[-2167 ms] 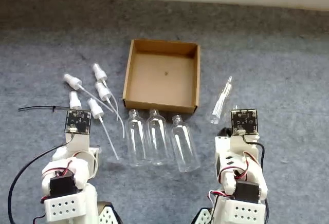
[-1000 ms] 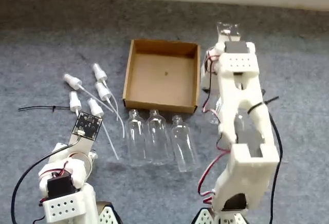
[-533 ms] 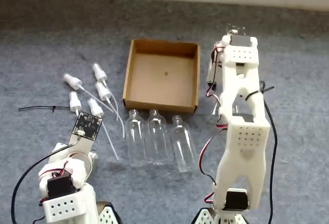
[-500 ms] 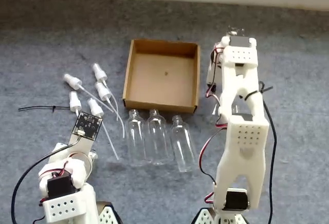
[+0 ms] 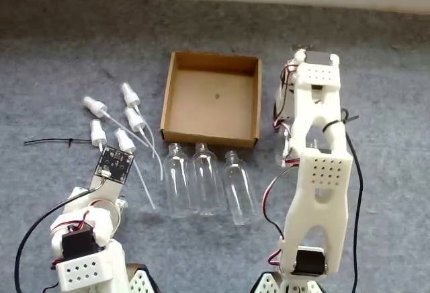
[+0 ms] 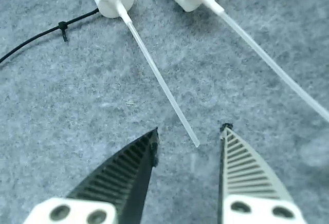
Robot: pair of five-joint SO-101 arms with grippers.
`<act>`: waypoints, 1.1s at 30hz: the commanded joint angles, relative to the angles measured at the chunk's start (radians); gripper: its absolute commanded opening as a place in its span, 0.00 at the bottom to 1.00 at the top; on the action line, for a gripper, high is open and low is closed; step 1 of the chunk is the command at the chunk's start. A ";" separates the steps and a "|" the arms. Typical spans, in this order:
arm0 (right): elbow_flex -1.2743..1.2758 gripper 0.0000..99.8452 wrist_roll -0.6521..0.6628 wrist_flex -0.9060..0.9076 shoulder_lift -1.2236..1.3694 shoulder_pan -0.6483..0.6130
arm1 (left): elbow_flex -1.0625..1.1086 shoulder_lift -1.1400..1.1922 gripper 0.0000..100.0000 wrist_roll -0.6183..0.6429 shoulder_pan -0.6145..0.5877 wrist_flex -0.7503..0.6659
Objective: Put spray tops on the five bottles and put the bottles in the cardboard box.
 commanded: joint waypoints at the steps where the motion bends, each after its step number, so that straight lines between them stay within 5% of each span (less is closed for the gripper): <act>1: -0.119 0.02 0.107 0.084 -0.021 0.039 | 0.021 -0.015 0.19 -0.003 -0.013 0.000; 6: -0.213 0.02 0.107 0.090 -0.096 0.059 | 0.018 -0.015 0.19 -0.005 -0.042 -0.080; 12: 0.137 0.02 0.114 0.088 -0.381 0.021 | -0.153 -0.002 0.19 -0.006 -0.113 -0.077; 20: 0.653 0.02 0.201 -0.088 -0.808 0.027 | -0.510 0.044 0.19 -0.008 -0.108 0.106; 28: 1.141 0.02 0.264 -0.387 -0.929 0.041 | -1.072 0.707 0.19 0.003 -0.105 0.238; 33: 1.216 0.02 0.265 -0.466 -0.932 0.036 | -1.415 1.144 0.19 0.124 -0.105 0.298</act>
